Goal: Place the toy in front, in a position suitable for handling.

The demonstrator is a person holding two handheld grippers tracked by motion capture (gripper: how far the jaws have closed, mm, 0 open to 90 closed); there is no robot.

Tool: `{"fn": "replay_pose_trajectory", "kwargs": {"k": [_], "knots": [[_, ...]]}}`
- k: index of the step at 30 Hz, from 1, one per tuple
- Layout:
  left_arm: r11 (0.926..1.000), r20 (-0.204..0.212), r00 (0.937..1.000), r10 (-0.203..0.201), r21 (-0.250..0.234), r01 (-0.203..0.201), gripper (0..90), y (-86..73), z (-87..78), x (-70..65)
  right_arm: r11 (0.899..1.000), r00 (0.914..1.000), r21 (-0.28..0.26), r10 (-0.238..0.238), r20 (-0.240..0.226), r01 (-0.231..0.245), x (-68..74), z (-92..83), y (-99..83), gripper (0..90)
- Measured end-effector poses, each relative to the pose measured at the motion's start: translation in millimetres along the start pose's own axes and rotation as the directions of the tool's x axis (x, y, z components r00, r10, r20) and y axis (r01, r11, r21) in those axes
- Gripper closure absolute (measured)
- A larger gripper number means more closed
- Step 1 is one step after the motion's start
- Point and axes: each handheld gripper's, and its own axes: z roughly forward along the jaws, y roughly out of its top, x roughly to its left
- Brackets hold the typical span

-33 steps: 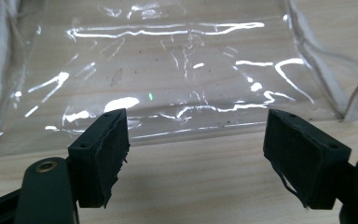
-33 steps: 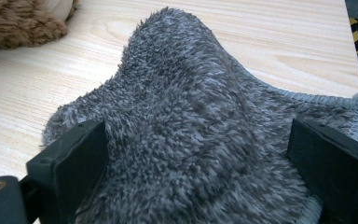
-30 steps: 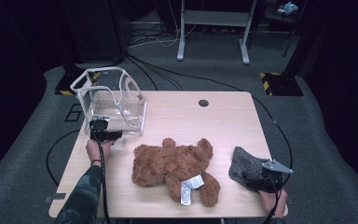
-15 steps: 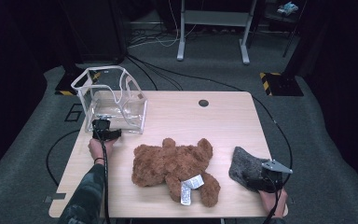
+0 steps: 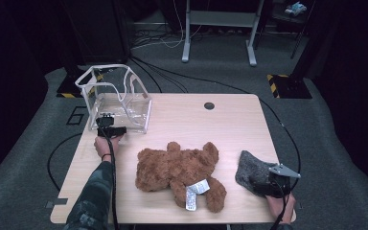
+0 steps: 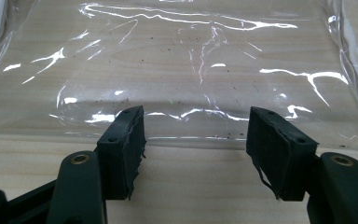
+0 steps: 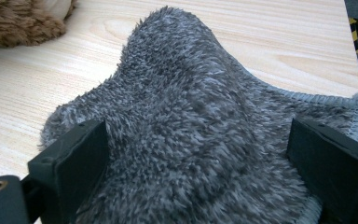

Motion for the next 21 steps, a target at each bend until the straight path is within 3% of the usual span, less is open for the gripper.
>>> {"fn": "replay_pose_trajectory", "kwargs": {"k": [3,7,9,16,21], "knots": [[0.9999,-0.002,0.9999,-0.011,0.003,0.011,34.3,0.5,-0.3,-2.1,1.000,1.0000,0.002,0.005,0.000,-0.005,0.1,-0.3,-0.1,5.3],[0.9992,0.022,0.9996,-0.018,-0.036,0.019,29.0,-4.6,-10.6,-7.2,1.000,1.0000,0.000,-0.002,-0.001,0.002,-0.4,-0.5,-0.2,5.4],[0.9984,0.036,0.9993,0.008,-0.057,-0.006,27.9,-7.3,-18.5,-9.3,1.000,1.0000,0.002,0.002,-0.001,-0.002,0.0,-0.5,-0.2,5.3],[0.9905,0.111,0.9938,0.012,-0.137,0.003,24.0,-8.5,-46.8,-20.2,1.000,1.0000,0.001,0.005,0.002,-0.005,0.3,-0.4,-0.1,5.3],[0.9814,0.141,0.9877,0.068,-0.188,-0.041,23.8,-3.6,-57.7,-32.6,1.000,1.0000,0.001,0.003,0.002,-0.003,0.2,-0.3,-0.1,5.4]]}}
